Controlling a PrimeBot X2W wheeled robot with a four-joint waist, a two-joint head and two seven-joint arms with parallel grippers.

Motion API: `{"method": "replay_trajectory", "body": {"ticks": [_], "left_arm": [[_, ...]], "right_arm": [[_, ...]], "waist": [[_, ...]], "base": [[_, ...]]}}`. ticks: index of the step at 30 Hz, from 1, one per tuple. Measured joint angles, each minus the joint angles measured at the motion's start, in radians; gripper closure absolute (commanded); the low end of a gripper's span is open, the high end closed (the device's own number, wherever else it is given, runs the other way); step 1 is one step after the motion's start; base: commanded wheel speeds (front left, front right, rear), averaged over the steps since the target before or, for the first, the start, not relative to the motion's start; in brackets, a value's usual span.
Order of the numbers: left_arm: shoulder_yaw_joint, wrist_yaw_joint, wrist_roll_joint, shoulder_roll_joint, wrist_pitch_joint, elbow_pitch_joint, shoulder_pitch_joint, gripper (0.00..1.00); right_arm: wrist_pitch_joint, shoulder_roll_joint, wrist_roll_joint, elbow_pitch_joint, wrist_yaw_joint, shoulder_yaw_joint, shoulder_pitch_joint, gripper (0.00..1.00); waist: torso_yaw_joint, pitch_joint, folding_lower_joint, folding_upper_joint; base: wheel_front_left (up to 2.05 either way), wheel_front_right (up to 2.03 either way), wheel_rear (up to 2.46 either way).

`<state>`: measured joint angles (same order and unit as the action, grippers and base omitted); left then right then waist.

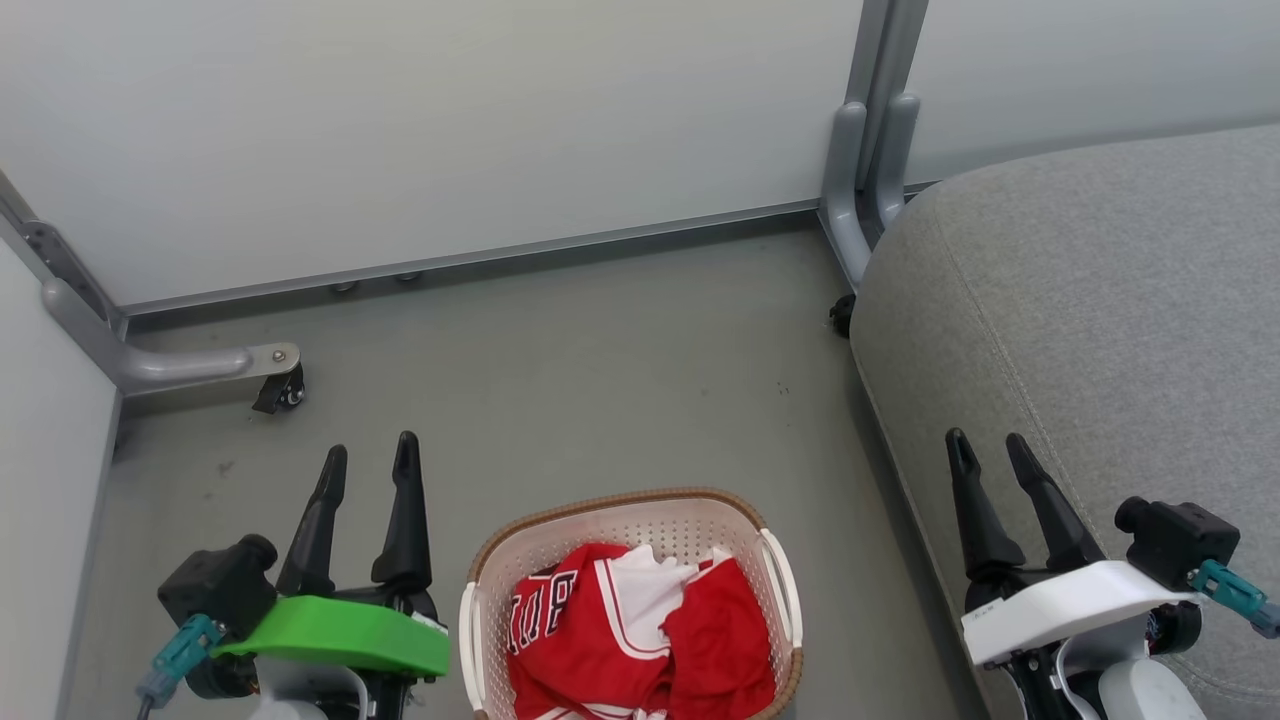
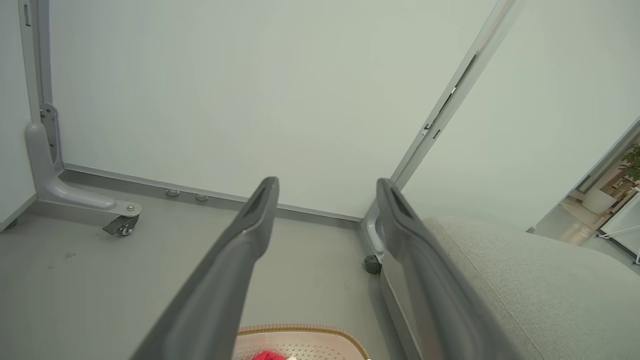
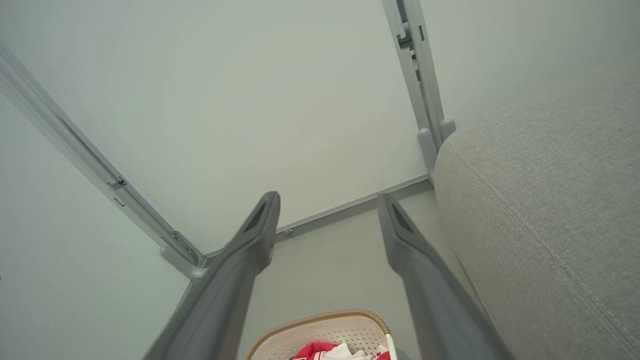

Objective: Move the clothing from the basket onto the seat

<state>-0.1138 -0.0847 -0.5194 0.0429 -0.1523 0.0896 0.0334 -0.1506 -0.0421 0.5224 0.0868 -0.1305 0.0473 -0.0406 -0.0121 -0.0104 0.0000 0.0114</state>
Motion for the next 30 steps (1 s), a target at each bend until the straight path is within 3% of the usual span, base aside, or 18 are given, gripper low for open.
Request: {"method": "replay_trajectory", "body": {"ticks": [11, 30], "left_arm": [[-0.022, 0.0, 0.11, 0.001, -0.025, -0.006, -0.004, 0.0], [-0.028, -0.003, 0.194, 0.002, -0.066, 0.044, -0.035, 0.0]], "right_arm": [[-0.027, -0.002, -0.111, -0.013, 0.0, 0.019, 0.009, 0.0], [-0.069, -0.003, -0.243, -0.013, 0.0, 0.031, 0.03, 0.0]], "waist": [[0.001, 0.002, 0.0, 0.0], [0.002, 0.016, 0.0, 0.0]], "base": [[0.0, 0.0, 0.0], [0.0, 0.0, 0.0]]}}
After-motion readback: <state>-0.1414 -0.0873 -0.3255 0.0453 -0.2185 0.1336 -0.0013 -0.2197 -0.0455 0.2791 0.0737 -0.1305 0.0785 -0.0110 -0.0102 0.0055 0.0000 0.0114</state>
